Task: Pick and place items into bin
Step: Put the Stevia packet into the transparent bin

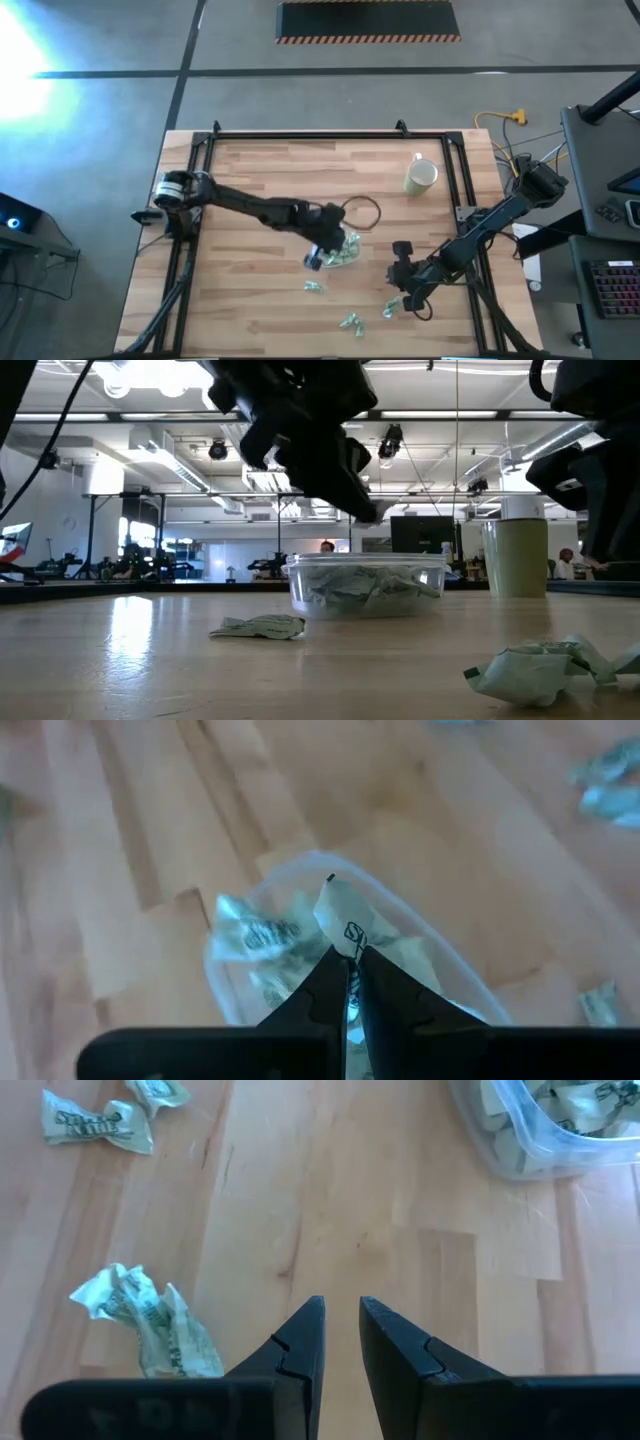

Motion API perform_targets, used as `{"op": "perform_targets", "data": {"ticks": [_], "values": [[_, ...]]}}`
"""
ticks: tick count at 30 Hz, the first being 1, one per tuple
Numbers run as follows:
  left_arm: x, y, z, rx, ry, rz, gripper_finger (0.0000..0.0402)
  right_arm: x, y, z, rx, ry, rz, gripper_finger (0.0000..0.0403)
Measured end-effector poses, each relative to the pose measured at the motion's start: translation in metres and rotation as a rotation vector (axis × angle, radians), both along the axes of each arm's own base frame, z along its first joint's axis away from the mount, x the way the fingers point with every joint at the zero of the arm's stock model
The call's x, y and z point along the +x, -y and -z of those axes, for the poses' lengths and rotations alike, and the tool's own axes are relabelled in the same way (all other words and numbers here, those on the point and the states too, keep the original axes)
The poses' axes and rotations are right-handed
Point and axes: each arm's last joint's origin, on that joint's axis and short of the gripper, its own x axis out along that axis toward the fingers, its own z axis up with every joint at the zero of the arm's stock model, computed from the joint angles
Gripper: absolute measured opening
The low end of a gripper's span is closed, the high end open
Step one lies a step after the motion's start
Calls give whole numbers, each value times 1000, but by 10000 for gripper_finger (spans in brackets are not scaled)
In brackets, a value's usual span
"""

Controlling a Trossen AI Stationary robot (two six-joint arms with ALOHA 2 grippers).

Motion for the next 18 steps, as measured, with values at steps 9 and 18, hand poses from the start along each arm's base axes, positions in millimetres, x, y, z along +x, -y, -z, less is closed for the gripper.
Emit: {"op": "perform_targets", "data": {"ticks": [9, 18], "values": [[-4, 9, 5, 45, -29, -79, 2, -3, -2, 3, 7, 10, -6, 57], [-4, 9, 9, 44, -47, -74, 75, -3, -2, 3, 5, 10, -9, 57]]}}
